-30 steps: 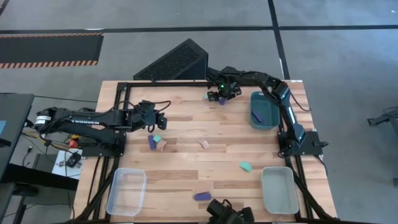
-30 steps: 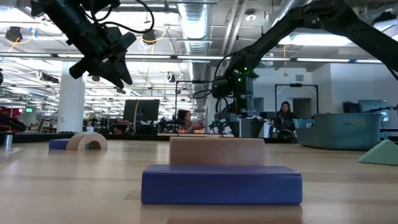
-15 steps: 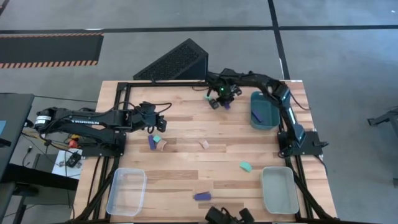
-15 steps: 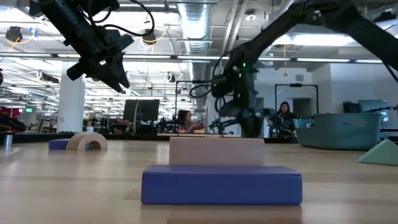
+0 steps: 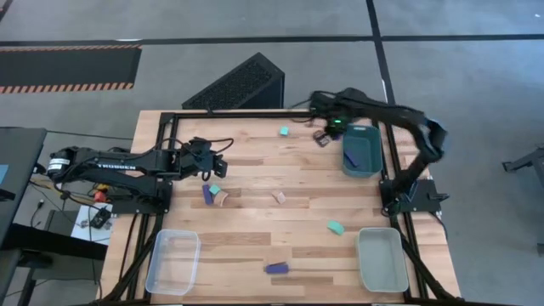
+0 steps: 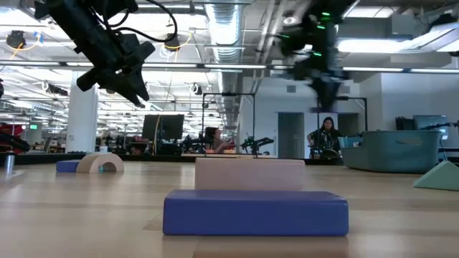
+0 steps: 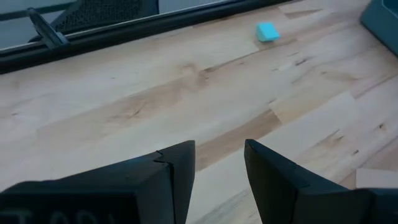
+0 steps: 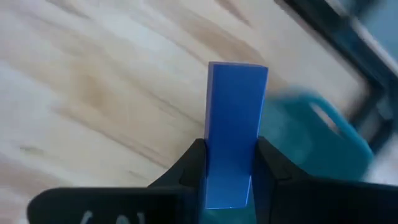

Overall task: Sort & place blocks by color
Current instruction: Put the blue block into the green bin

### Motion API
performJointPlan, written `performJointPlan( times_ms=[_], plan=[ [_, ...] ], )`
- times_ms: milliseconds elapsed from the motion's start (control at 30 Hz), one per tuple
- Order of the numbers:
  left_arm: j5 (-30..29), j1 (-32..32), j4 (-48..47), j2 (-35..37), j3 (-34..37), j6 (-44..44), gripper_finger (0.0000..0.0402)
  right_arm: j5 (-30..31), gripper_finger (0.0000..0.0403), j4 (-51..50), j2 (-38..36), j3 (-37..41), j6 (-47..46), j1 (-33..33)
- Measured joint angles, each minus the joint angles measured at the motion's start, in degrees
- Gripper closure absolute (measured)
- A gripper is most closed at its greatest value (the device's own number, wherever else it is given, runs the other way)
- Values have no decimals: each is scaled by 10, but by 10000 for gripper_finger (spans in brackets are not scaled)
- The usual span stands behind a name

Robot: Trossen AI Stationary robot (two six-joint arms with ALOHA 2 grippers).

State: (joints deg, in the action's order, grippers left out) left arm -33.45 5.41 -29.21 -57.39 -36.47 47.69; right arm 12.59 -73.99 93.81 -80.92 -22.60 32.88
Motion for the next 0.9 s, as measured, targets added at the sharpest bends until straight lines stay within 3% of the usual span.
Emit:
performJointPlan(
  times_ms=[167,367,600,900],
  plan=[
    [-13,0,2,0,0,13,274,-7,320,38,-129,173,-63,56],
    [-18,9,6,0,0,14,274,-37,320,104,-188,305,-118,73],
    [14,30,40,0,0,14,274,-37,266,178,-158,363,-136,72],
    [85,31,51,0,0,21,274,-35,193,212,-111,367,-128,65]
  ],
)
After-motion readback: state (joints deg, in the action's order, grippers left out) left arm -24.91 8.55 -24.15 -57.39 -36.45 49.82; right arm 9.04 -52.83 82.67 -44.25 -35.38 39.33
